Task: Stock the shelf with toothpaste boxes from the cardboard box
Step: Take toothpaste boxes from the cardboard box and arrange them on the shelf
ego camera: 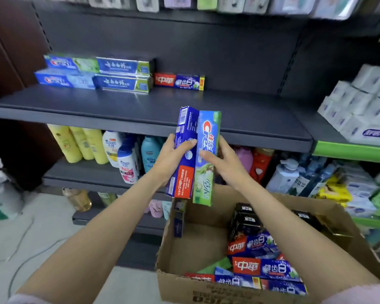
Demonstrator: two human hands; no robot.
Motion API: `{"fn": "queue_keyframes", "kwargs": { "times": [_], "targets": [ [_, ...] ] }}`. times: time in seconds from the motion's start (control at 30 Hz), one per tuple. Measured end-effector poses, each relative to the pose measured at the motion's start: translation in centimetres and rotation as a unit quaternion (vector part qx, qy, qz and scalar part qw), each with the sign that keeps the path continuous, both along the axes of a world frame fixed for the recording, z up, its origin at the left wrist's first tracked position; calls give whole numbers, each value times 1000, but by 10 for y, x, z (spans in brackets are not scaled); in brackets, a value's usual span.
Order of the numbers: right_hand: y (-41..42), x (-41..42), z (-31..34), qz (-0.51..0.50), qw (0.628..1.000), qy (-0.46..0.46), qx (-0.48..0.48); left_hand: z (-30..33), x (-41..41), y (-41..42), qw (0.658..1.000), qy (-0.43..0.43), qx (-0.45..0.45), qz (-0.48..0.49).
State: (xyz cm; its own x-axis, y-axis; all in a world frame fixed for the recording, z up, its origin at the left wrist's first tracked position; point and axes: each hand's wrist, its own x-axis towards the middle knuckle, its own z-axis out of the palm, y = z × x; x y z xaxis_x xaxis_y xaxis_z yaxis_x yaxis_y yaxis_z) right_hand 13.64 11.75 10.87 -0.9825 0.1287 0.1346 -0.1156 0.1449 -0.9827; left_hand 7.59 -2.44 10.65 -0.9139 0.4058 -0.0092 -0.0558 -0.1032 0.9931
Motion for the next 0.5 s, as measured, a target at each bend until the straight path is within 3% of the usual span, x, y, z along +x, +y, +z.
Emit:
{"fn": "queue_keyframes", "kwargs": {
  "times": [0.17, 0.3, 0.4, 0.5],
  "targets": [
    [-47, -57, 44, -21, 999, 37, 20, 34, -45, -52, 996, 47, 24, 65],
    [-94, -111, 70, -74, 987, 87, 110, 58, -98, -105, 990, 92, 13, 108],
    [-127, -156, 88, -106, 968, 37, 223, 71, -143, -149, 988, 101, -18, 118],
    [-168, -202, 106, -115, 959, -3, 258, 83, -194, -198, 986, 106, -66, 113]
  ]
}}
